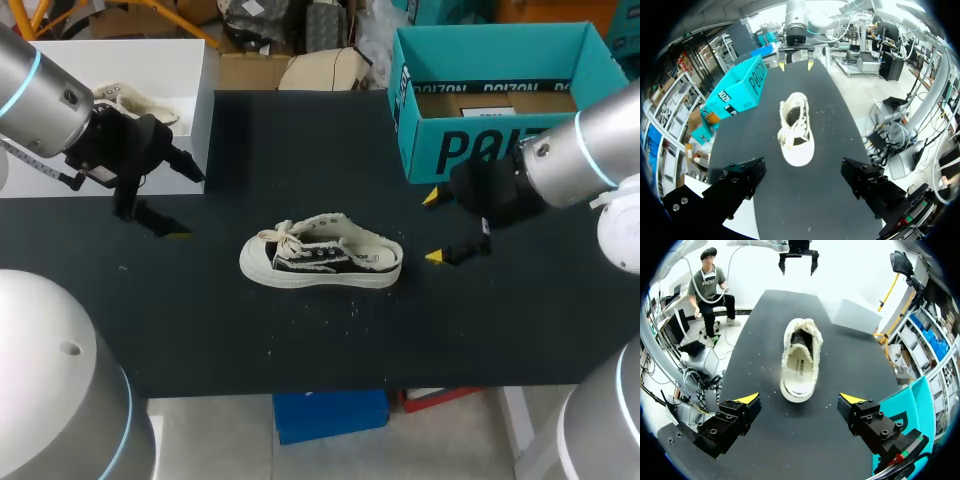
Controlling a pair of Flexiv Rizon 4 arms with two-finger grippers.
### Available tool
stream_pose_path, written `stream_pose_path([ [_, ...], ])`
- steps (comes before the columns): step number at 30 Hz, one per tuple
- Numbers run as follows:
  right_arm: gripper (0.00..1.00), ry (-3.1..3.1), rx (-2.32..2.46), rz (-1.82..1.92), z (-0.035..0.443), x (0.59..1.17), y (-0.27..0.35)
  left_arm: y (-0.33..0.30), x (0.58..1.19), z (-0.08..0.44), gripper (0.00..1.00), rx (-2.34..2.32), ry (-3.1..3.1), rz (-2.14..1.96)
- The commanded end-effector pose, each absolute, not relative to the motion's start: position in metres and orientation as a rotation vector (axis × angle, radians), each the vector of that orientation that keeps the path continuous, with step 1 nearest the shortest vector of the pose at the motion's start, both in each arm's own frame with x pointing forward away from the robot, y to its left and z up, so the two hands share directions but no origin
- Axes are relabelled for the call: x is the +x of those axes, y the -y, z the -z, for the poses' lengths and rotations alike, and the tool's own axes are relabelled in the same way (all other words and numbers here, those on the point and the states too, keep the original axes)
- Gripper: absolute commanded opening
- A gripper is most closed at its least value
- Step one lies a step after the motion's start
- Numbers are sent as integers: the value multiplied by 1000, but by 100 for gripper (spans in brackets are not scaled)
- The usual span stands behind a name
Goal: Take the shoe out of the shoebox, open the shoe tongue, remove and reinsert the insole, then place the shoe into the shoebox
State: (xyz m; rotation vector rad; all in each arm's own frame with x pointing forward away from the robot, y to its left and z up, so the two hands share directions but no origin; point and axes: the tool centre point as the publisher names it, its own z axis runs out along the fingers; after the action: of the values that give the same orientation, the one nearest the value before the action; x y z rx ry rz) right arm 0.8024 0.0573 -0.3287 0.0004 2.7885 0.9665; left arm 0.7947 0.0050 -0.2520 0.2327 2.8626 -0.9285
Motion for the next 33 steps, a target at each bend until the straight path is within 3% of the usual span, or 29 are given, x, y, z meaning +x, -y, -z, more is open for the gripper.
stream_pose_path([
  [1, 100, -2783, 3, -995, 355, 809, -74, -5, 795, 253, 100, 234, -2860, 928],
  [17, 100, -2760, 105, -1161, 401, 818, -106, -5, 795, 253, 100, 234, -2860, 928],
  [33, 100, -2724, 176, -1279, 415, 814, -123, -5, 795, 253, 100, 234, -2860, 928],
])
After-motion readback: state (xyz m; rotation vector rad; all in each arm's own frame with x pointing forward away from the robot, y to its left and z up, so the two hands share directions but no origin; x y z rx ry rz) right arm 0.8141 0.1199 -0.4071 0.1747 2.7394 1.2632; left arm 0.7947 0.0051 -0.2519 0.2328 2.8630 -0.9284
